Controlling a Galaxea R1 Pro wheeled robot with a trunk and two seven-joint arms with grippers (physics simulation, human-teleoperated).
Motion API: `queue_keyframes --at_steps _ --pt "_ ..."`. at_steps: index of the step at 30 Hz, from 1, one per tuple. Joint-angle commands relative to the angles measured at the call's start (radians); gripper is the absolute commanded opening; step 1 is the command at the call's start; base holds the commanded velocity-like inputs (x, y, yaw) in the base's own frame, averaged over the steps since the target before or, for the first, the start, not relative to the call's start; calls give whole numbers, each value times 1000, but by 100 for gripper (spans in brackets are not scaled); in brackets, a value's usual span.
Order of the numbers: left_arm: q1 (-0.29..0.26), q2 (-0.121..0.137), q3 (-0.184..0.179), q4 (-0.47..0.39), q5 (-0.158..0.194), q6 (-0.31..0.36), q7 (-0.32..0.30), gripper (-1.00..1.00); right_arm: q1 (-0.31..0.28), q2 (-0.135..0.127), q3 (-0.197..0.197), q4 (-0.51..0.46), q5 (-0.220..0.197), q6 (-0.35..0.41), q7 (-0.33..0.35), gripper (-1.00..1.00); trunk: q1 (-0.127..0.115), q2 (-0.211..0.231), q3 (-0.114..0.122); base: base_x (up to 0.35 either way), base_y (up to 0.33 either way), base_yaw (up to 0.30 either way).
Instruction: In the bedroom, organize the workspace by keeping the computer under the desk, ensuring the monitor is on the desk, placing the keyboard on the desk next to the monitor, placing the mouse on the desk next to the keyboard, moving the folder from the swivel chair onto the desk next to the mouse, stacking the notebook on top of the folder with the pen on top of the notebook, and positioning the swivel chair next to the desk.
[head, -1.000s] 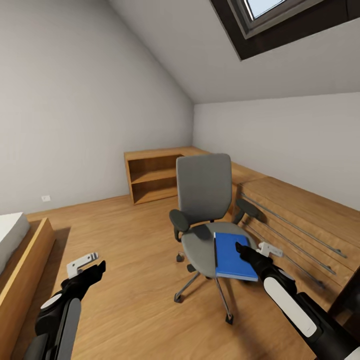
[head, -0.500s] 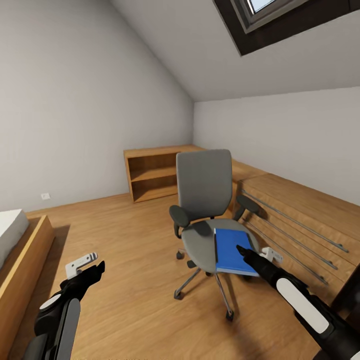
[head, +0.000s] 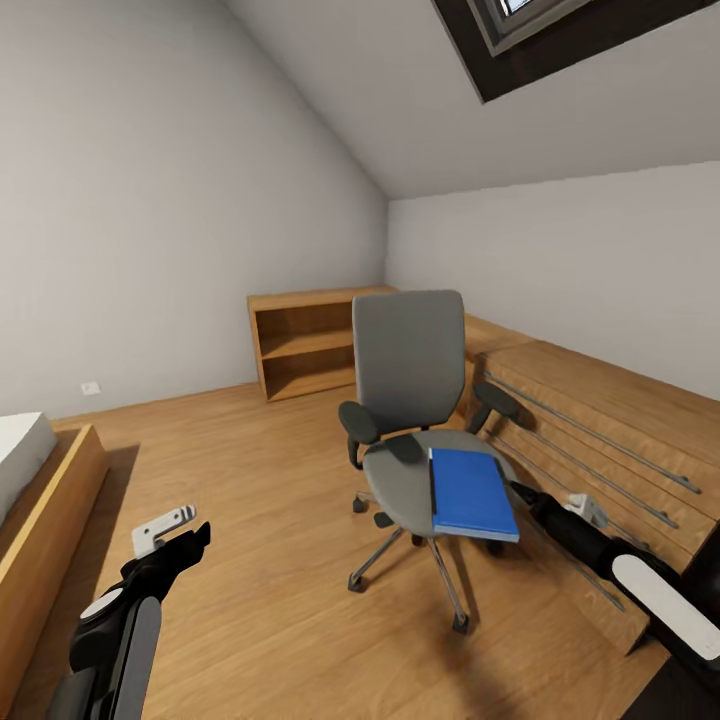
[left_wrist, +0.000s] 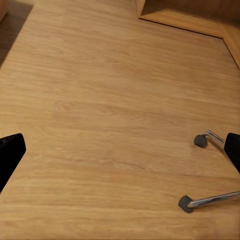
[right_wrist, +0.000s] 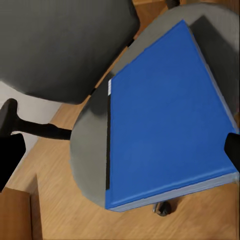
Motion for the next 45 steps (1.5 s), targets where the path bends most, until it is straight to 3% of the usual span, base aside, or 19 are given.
queue_keyframes --at_steps 1,15,25,29,35,45 --pt "-1 -1 0 -1 11 4 7 100 -1 -4 2 2 -12 -1 -2 100 4 -8 -4 0 0 0" --pt "-1 -1 -1 4 10 5 9 100 0 -23 -2 31 -24 -2 5 100 57 -106 -48 0 0 0" --pt "-1 -2 -1 4 10 5 9 100 0 -19 -47 89 -26 -2 5 100 96 -176 -79 0 0 0" --pt "-1 -2 -2 5 10 5 9 100 0 -8 -52 98 -26 -7 5 100 111 -204 -92 0 0 0" --pt "-1 -2 -3 6 9 5 9 100 0 34 -56 104 -25 -52 5 100 134 -246 -111 0 0 0" --pt "-1 -3 -3 6 10 5 9 100 0 51 -55 105 -26 -76 3 100 172 -316 -142 0 0 0"
